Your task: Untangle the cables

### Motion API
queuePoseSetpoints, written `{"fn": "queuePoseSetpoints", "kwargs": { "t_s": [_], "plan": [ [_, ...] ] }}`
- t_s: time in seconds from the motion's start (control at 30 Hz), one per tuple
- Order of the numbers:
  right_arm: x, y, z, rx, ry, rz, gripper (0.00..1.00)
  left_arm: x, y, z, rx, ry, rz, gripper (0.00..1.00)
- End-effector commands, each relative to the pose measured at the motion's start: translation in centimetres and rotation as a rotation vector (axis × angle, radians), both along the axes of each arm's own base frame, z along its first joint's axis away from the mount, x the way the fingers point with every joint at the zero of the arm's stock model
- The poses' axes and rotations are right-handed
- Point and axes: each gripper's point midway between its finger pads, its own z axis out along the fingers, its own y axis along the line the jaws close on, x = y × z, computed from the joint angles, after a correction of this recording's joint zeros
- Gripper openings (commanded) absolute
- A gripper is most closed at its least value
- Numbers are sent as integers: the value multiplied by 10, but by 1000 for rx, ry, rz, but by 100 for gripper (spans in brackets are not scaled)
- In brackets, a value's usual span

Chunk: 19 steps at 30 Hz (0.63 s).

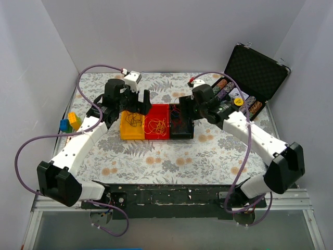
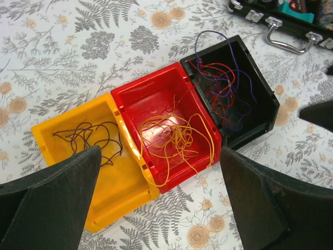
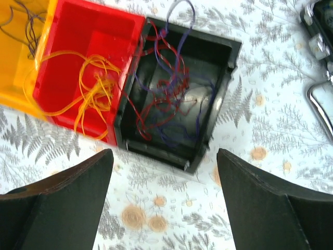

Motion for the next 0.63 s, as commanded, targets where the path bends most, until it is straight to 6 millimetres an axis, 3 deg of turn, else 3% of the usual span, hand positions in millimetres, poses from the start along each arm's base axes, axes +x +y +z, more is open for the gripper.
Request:
{"fn": "queuePoseSetpoints", "kwargs": {
  "t_s": [0.0,0.1,0.33,0.53,0.6],
  "plan": [
    [-30,-26,4,35,16,-17,89,14,23,24,-4,18,196,98],
    [-47,-41,-2,48,16,-25,89,28,39,25,36,6,291,98],
    [-73,-67,2,77,-27,-43,90,36,59,12,77,-8,382,98],
    [-77,-85,11,133,-50,-64,91,46,80,-18,89,117,390,98],
    [-76,-89,16,152,-57,-68,91,50,90,-19,76,120,419,98]
  ]
}}
